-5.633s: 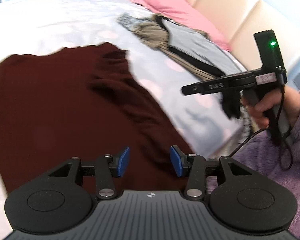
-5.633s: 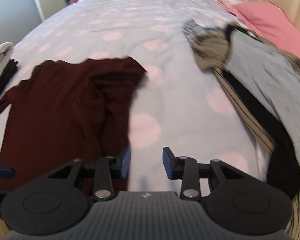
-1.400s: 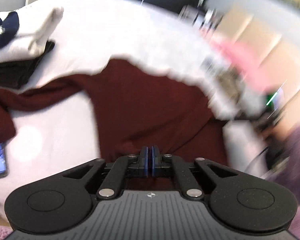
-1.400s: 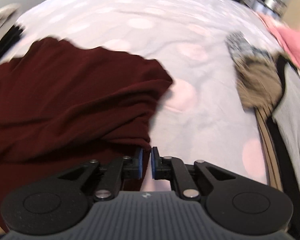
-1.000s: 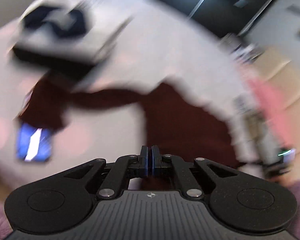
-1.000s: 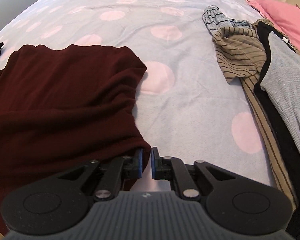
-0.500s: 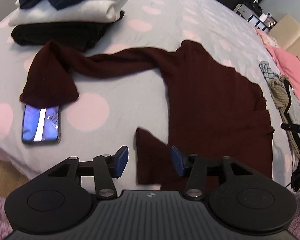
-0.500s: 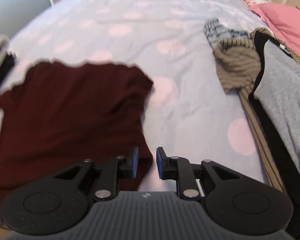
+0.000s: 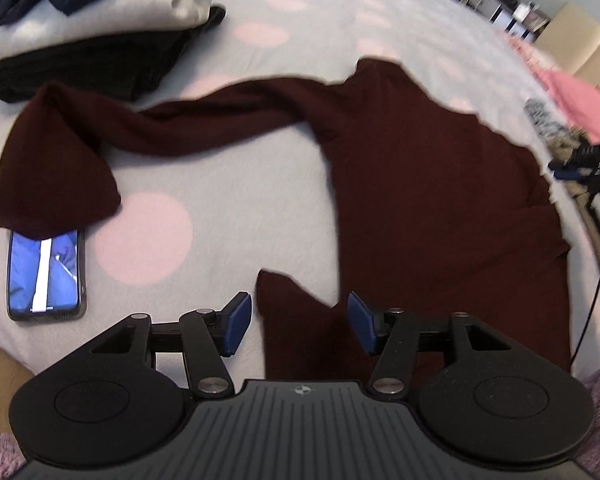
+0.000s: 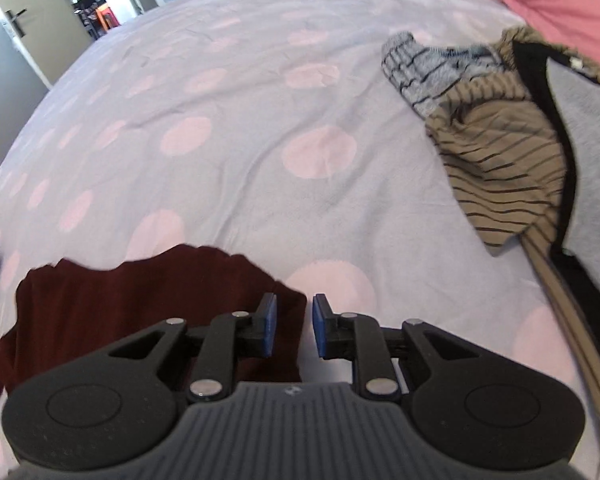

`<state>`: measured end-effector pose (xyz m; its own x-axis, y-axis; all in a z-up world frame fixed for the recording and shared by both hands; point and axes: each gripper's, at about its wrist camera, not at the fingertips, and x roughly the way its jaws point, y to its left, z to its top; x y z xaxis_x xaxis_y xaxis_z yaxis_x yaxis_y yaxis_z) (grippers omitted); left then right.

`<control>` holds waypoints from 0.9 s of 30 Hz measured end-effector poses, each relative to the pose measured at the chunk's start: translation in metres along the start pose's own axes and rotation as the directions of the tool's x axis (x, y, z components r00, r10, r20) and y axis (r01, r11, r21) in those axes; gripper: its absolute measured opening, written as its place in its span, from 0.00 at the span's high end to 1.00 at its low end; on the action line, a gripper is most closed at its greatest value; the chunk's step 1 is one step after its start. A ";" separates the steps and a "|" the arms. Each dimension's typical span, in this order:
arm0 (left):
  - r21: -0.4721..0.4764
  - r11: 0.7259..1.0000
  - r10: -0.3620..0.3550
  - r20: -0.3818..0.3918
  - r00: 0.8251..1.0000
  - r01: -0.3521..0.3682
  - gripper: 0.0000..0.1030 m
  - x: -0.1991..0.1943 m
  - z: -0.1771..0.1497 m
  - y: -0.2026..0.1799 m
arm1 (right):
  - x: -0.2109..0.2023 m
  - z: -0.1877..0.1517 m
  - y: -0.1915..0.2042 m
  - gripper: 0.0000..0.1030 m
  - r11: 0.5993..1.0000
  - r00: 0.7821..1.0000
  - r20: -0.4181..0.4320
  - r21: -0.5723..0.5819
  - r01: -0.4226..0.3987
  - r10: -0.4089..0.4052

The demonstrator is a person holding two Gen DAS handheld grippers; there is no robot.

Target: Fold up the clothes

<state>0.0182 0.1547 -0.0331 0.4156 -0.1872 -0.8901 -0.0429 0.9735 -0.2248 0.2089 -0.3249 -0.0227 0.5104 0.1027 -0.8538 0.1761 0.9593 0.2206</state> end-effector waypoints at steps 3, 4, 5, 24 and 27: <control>-0.004 1.000 0.005 -0.023 1.000 -0.006 0.50 0.008 0.001 0.000 | 0.019 0.005 0.000 0.78 1.000 1.000 -0.028 0.012 0.010 -0.010; -0.006 1.000 0.006 -0.030 1.000 -0.007 0.52 0.011 0.001 0.000 | 0.025 0.007 -0.001 0.77 1.000 0.999 -0.039 0.015 0.010 -0.009; -0.008 1.000 0.007 -0.037 0.999 -0.008 0.63 0.014 0.001 0.000 | 0.030 0.008 -0.003 0.79 1.000 0.999 -0.054 0.029 -0.003 0.005; 0.018 1.000 0.006 0.011 1.000 -0.007 0.99 -0.001 -0.002 -0.004 | 0.007 0.021 0.024 0.97 0.949 0.956 0.184 -0.176 0.260 -0.228; 0.011 1.000 0.003 0.018 1.000 -0.004 0.99 -0.002 -0.002 -0.004 | -0.004 0.021 0.013 0.93 0.972 0.971 0.160 -0.128 0.199 -0.178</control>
<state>0.0157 0.1507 -0.0310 0.4316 -0.1815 -0.8836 -0.0345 0.9755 -0.2173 0.2269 -0.3182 -0.0065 0.5987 -0.1129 -0.7930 0.1648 0.9862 -0.0160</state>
